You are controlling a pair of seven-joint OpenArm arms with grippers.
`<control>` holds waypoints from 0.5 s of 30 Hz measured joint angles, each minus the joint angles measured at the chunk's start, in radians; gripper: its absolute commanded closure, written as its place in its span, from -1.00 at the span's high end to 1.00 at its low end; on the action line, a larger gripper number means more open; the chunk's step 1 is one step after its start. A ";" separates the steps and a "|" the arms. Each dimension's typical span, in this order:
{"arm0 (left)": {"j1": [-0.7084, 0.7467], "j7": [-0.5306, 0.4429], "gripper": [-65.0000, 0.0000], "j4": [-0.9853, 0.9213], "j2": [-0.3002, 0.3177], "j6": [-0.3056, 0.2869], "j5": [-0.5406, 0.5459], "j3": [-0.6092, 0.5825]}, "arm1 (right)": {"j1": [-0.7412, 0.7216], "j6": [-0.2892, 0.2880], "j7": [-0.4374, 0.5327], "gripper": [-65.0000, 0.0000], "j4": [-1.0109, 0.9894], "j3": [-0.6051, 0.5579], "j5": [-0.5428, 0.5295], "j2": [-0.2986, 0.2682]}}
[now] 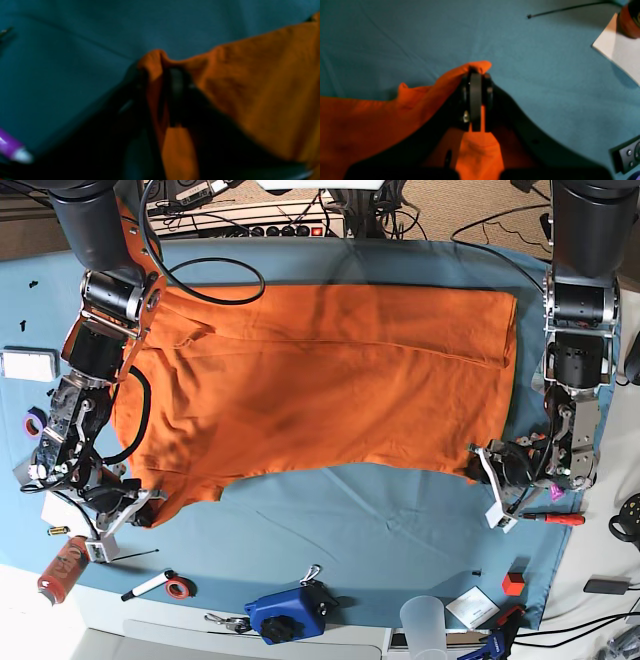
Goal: Layout the t-shirt on the table in an organized manner, then fold the t-shirt properly
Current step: 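Grasp the shirt hem corners with both grippers, then fold the shirt lengthwise in half, hem toward collar, with both grippers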
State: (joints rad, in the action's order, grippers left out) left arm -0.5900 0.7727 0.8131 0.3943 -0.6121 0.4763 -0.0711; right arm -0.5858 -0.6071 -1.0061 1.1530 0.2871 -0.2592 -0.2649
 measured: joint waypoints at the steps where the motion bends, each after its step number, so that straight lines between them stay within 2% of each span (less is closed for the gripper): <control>1: 0.002 0.002 -1.00 0.000 0.001 0.000 0.014 0.000 | 0.001 0.000 0.018 -1.00 0.000 0.000 0.000 -0.002; 5: 0.006 0.119 -1.00 0.022 0.005 -0.003 0.068 0.056 | -0.002 -0.019 0.042 -1.00 0.000 0.000 -0.001 -0.004; 10: 0.010 0.275 -1.00 0.071 0.005 -0.007 0.253 0.267 | -0.005 -0.031 0.046 -1.00 0.000 0.000 -0.091 -0.034; 15: 0.006 0.439 -1.00 0.076 0.008 -0.077 0.397 0.469 | -0.007 -0.053 -0.002 -1.00 0.006 0.001 -0.177 -0.057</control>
State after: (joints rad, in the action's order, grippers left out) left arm -0.5838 1.2114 0.8894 0.4023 -0.6895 0.8734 0.3981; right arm -0.5926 -0.6598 -1.0084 1.1587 0.2878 -0.4366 -0.3222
